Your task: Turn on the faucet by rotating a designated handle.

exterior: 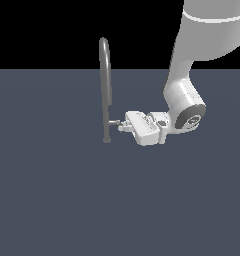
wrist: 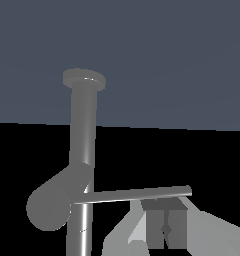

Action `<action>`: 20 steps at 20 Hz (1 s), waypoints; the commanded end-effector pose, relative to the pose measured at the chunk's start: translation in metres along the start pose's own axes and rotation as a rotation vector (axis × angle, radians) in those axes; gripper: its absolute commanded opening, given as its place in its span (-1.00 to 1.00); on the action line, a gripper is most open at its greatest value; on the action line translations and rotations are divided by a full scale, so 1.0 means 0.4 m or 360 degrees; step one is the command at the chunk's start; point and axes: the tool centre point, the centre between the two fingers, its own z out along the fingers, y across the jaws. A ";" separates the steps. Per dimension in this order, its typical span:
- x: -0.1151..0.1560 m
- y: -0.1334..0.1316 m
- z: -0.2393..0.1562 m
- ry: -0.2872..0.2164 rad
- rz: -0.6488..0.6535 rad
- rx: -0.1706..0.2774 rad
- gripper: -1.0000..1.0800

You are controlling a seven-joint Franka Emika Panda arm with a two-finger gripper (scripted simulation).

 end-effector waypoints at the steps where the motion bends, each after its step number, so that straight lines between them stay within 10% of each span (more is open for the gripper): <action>1: 0.012 -0.001 0.000 0.0001 0.0005 0.0001 -1.00; 13: 0.132 -0.015 -0.001 0.0002 0.0056 0.0010 -1.00; 15: 0.050 -0.044 -0.001 -0.0008 -0.0025 -0.0013 -1.00; 20: 0.088 -0.058 -0.001 -0.0005 0.0000 -0.0006 -1.00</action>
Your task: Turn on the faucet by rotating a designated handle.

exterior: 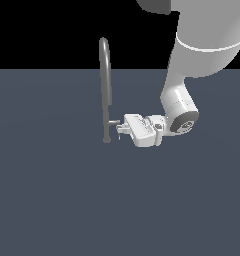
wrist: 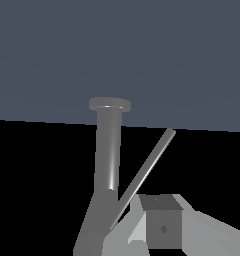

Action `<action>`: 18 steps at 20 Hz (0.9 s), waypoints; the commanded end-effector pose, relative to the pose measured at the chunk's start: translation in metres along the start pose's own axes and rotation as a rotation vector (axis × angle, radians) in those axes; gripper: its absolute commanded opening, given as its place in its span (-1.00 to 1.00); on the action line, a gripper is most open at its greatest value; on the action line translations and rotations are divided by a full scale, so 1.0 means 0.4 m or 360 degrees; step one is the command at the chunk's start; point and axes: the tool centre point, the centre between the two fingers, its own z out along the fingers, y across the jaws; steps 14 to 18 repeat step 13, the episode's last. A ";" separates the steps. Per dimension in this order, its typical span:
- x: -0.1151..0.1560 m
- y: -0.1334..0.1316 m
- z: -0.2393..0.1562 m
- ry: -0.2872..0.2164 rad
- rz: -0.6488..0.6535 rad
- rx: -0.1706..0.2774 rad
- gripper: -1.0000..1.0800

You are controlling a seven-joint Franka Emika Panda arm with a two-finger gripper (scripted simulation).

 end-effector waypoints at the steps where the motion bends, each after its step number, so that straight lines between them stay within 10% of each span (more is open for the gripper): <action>1: 0.040 -0.005 0.000 0.0011 0.0027 0.0017 -1.00; 18: 0.119 -0.028 -0.002 0.0017 0.0076 0.0031 -1.00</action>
